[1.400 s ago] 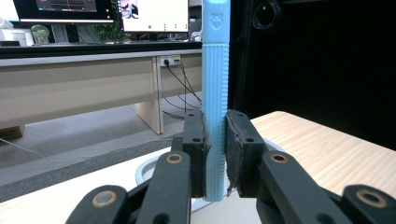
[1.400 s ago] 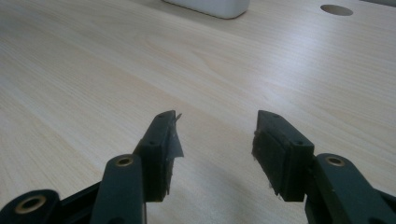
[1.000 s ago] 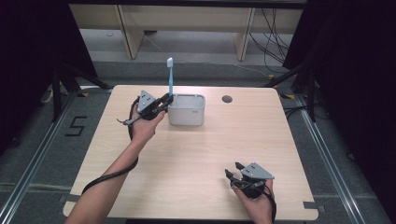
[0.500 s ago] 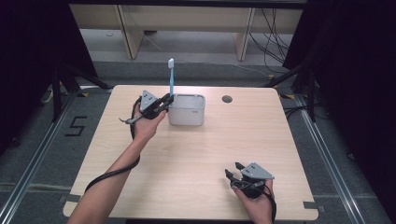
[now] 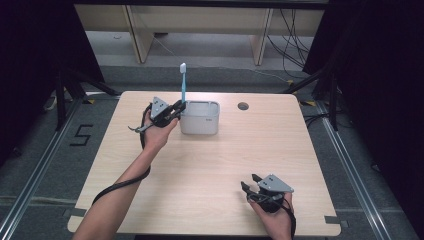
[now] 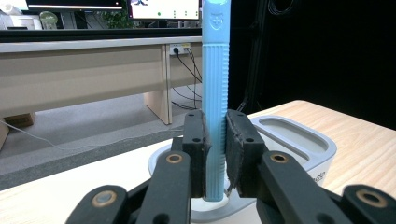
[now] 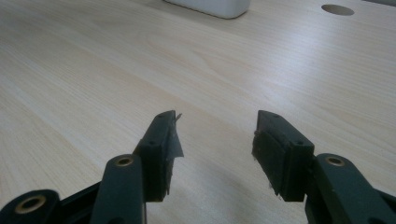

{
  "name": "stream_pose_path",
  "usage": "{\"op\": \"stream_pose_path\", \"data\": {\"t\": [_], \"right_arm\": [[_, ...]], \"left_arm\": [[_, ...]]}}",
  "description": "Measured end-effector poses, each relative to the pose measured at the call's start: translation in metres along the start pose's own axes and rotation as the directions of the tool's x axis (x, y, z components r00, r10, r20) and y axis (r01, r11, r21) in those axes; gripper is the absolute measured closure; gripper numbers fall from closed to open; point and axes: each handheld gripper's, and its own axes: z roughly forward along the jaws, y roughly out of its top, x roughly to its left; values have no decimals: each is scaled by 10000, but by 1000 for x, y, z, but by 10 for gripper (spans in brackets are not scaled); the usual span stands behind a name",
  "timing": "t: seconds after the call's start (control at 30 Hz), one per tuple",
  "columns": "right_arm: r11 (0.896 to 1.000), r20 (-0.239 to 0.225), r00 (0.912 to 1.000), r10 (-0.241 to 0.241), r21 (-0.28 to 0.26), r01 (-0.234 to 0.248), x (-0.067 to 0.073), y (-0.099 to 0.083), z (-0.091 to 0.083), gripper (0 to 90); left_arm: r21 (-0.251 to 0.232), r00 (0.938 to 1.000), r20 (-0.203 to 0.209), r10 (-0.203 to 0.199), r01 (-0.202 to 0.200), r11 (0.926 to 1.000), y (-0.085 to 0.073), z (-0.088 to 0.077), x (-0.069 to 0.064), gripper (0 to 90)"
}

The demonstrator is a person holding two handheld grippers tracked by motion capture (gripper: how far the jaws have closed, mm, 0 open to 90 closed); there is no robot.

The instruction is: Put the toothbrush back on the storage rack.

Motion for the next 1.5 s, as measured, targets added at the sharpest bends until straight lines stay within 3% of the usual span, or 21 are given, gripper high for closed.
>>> {"op": "stream_pose_path", "data": {"t": [1.5], "right_arm": [[9999,-113,9999,64,98,-63,1,0,0,494]], "left_arm": [[409,9996,-189,-224,232,9989,-20,4,5,782]]}}
